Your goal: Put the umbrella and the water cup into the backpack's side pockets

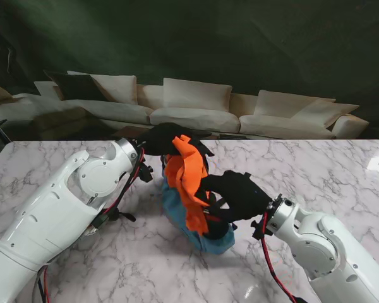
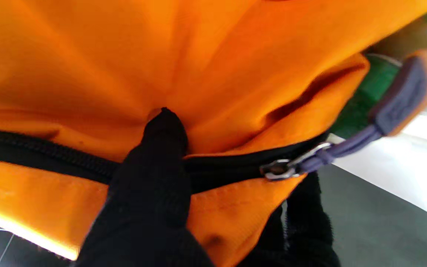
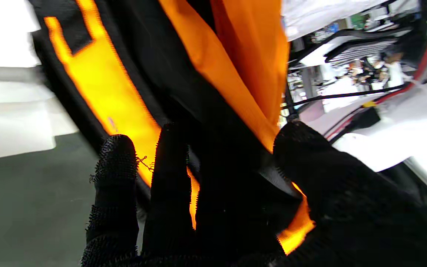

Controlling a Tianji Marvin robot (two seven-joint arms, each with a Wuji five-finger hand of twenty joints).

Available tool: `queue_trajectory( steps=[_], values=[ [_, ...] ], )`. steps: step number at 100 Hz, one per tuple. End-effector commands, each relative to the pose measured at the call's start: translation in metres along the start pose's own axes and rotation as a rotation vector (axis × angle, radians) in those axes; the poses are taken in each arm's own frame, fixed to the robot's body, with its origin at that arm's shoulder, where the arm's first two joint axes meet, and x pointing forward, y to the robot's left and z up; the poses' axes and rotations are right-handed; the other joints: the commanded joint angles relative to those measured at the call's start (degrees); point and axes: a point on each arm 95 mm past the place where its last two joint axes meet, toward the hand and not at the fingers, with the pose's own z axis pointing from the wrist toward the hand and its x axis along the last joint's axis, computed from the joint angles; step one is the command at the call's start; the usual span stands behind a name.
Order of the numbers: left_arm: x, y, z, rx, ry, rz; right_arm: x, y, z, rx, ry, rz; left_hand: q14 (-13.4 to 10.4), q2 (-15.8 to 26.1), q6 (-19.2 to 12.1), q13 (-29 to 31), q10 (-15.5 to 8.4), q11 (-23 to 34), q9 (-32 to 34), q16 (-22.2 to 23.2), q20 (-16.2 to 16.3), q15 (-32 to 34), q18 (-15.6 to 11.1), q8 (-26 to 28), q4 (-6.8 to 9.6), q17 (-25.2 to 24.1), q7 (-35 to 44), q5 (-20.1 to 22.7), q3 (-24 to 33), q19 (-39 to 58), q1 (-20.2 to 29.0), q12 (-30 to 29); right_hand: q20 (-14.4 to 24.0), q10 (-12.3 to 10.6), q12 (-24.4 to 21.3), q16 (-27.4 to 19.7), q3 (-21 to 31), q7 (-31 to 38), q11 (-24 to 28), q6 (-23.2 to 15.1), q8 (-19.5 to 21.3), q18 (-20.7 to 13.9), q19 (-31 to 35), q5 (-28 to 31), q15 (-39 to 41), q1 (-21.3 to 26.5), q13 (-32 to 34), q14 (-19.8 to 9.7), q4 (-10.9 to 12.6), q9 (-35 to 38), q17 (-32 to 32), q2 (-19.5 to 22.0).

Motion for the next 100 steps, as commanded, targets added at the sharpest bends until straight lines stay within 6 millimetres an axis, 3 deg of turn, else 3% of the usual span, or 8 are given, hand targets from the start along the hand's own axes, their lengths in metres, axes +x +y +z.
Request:
queue_trajectory(
  steps=[1,16,24,35,57,64,69,100],
  values=[
    [0.013,-0.014,0.011,0.034,0.038,0.0,0.015,-0.005,0.007,0.013,0.06,0.015,0.1,15.7,-4.0,-0.8,-1.8,-0.4,-1.5,0.3,2.5,-0.1,4.1,2.4,5.93,-1.3,6.7,3.8,11.0,0.2,7.0,-1.2,0.6,-2.5,-0.3,0.7,0.2,1.6,-1.5,-21.7,0.4,-1.1,1.1,3.4,0.5,-2.1,0.6,-1.1,-0.6,0.5,0.2,1.6],
    [0.004,-0.005,0.018,0.022,0.026,-0.053,0.015,-0.003,0.01,0.012,0.058,0.025,0.3,15.3,-3.3,-1.0,-1.9,0.3,-1.4,0.5,3.5,-1.1,5.2,7.3,5.49,-2.4,15.0,5.7,13.5,-2.0,7.0,-1.4,0.5,0.2,-0.4,0.8,-0.7,2.5,-1.8,-20.4,0.6,0.0,0.6,6.9,0.1,-5.6,-0.2,-0.1,-0.7,0.4,-0.8,1.7],
    [-0.001,0.002,0.017,0.011,0.01,-0.084,0.01,0.001,0.006,0.0,0.022,0.016,0.5,15.1,-2.4,-1.1,-1.9,0.6,-1.2,0.6,4.0,-1.3,5.6,10.6,5.13,-2.9,19.8,6.9,14.7,-2.9,7.1,-0.8,0.9,2.2,0.1,1.5,-2.9,12.2,-0.9,-21.1,-0.8,0.8,0.3,11.5,0.3,-3.8,-0.7,0.8,-5.6,0.2,-1.4,-0.8],
    [-0.008,0.007,0.015,-0.004,-0.004,-0.102,0.003,0.012,-0.005,-0.048,-0.025,-0.048,0.5,15.0,-2.1,-1.2,-1.9,0.7,-1.1,0.6,4.1,-1.6,6.0,12.9,4.96,-3.4,22.7,7.4,15.5,-3.7,7.1,-0.5,1.0,2.5,0.5,1.4,-3.0,20.3,0.2,-23.3,1.3,1.1,0.3,12.4,0.4,-0.6,-0.8,0.7,-6.7,0.3,-1.4,-2.9],
    [-0.012,0.006,0.01,-0.027,-0.006,-0.115,-0.002,0.045,-0.031,-0.198,-0.083,-0.224,0.4,14.9,-2.2,-1.2,-1.9,0.3,-1.0,0.5,4.3,-2.1,5.9,14.4,4.8,-3.8,23.4,7.7,15.4,-4.7,7.1,-0.4,0.5,2.0,0.6,0.8,1.5,18.7,0.4,-23.4,-0.9,1.3,-0.2,9.2,0.0,6.1,-0.9,0.4,-9.0,-0.1,-1.1,-2.8],
    [-0.011,0.005,0.009,-0.034,-0.002,-0.112,-0.005,0.055,-0.038,-0.247,-0.099,-0.28,0.4,14.9,-2.2,-1.2,-1.9,0.2,-0.8,0.5,4.4,-2.2,5.9,14.5,4.79,-3.7,23.2,7.6,15.4,-4.8,7.1,-0.4,0.1,1.4,0.5,0.6,4.2,11.0,0.2,-22.7,-0.7,1.2,-0.5,7.8,-0.2,6.3,-1.4,0.4,-6.7,-1.0,-1.3,-0.9],
    [-0.01,0.004,0.009,-0.037,0.001,-0.11,-0.008,0.062,-0.041,-0.273,-0.109,-0.315,0.3,14.9,-2.3,-1.2,-1.9,0.2,-0.8,0.4,4.4,-2.3,5.9,14.5,4.8,-3.8,23.1,7.7,15.3,-4.9,7.1,-0.4,-0.1,0.7,0.3,0.3,5.5,5.5,-0.2,-23.0,2.0,1.3,-0.8,6.3,-0.7,6.0,-2.1,0.5,-1.6,-1.8,-1.7,0.6],
    [-0.005,0.005,0.013,-0.061,0.008,-0.113,-0.006,0.082,-0.024,-0.309,-0.055,-0.384,0.5,15.1,-2.2,-1.3,-1.7,0.0,-0.6,0.4,4.5,-2.7,5.7,14.6,4.87,-3.9,22.7,7.4,15.1,-5.5,7.1,-0.3,-5.6,0.2,-1.3,-5.5,14.2,-0.5,-3.0,-31.6,1.2,7.0,-10.2,-8.4,-7.3,14.8,-14.6,2.3,0.3,-18.0,-8.5,-2.9]
  ],
)
